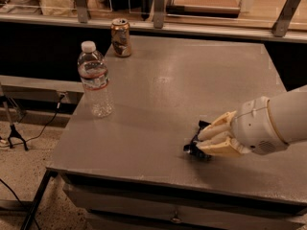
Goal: Move rxbar blueberry near water bottle
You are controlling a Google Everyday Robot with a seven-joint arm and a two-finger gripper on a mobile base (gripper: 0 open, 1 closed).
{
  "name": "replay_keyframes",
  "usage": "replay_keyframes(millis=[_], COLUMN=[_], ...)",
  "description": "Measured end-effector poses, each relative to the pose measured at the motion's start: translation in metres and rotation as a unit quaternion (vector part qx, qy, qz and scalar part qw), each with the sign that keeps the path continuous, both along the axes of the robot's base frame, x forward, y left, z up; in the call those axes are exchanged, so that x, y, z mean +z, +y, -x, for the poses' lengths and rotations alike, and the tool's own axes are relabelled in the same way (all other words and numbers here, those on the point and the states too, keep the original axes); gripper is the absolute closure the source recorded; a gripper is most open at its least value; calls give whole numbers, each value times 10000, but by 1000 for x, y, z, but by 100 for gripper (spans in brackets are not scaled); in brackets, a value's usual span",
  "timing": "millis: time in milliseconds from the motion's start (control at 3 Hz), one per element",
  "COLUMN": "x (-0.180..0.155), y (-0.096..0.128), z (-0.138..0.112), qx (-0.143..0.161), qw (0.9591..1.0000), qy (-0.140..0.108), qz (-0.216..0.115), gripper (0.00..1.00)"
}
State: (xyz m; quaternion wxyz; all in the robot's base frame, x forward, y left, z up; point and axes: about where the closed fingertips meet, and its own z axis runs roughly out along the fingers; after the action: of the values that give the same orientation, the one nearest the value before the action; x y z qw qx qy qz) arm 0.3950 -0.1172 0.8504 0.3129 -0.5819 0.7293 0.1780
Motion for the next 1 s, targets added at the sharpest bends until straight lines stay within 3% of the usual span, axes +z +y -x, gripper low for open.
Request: replay_keyframes(millis=[333,667,1000], x=[16,23,23], y=[-4,-7,-10], z=[-1,-3,-7], qx=[-49,-105,-233], qw=[9999,9998,9996], qy=[-32,-61,-19], qz=[-113,-173,-134], gripper=[12,0,0])
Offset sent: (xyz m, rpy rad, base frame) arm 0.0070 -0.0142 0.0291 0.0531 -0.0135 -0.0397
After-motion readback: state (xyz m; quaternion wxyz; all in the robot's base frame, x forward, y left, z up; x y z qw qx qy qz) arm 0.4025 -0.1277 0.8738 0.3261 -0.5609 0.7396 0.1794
